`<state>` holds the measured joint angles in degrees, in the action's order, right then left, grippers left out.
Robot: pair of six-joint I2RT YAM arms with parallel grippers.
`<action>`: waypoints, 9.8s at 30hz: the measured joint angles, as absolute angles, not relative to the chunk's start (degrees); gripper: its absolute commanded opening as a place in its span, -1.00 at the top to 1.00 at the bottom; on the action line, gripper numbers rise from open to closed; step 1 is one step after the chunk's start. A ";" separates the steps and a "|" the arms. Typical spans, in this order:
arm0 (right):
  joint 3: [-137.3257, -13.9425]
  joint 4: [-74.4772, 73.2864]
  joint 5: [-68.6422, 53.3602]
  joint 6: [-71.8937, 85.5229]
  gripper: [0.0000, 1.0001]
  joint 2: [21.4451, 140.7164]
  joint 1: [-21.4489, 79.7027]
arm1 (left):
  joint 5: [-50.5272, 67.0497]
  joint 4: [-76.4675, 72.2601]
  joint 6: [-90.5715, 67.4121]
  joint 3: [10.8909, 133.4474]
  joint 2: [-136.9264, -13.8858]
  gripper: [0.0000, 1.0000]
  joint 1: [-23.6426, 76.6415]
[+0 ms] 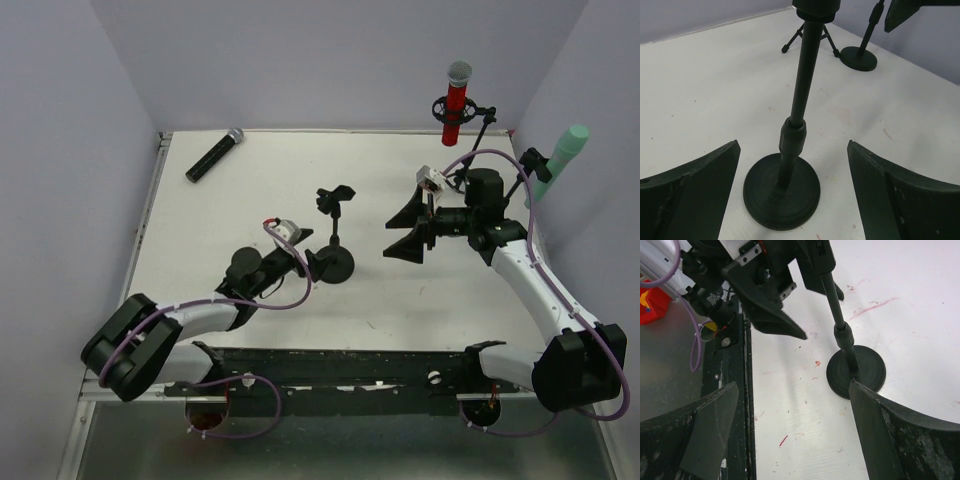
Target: Attach the microphones to the stand
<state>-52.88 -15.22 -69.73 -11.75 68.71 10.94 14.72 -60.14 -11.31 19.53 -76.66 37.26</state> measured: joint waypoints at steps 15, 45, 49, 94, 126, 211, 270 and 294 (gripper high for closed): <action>-52.88 -16.14 -69.76 -12.27 -0.99 69.19 10.94 | -2.09 -23.59 -16.08 21.98 -38.83 -0.97 27.77; -56.12 -22.13 -70.11 -16.84 -0.99 72.34 10.94 | 3.44 35.40 14.96 115.59 -126.50 -0.54 -3.95; -57.04 -24.56 -70.48 -18.57 -0.99 73.58 10.94 | 1.34 36.32 15.68 118.34 -129.05 -0.49 -4.40; -63.48 -40.86 -74.37 -31.27 -0.99 77.25 11.66 | -13.39 36.95 19.77 120.16 -136.46 0.18 -5.23; -63.48 -41.63 -74.39 -31.59 -0.99 77.12 13.45 | -1.54 34.96 10.79 124.31 -128.66 1.00 -5.69; -71.90 -76.40 -79.40 -74.89 -0.99 77.14 13.96 | -2.68 28.95 -89.45 87.90 -113.25 0.72 -4.93; -71.16 -76.40 -79.81 -74.26 -0.99 76.31 14.26 | 3.64 39.40 25.87 74.26 -105.45 -0.32 21.50; -71.16 -76.40 -79.81 -74.24 -0.99 75.40 14.26 | -0.86 50.54 16.99 82.83 -112.22 -0.14 22.90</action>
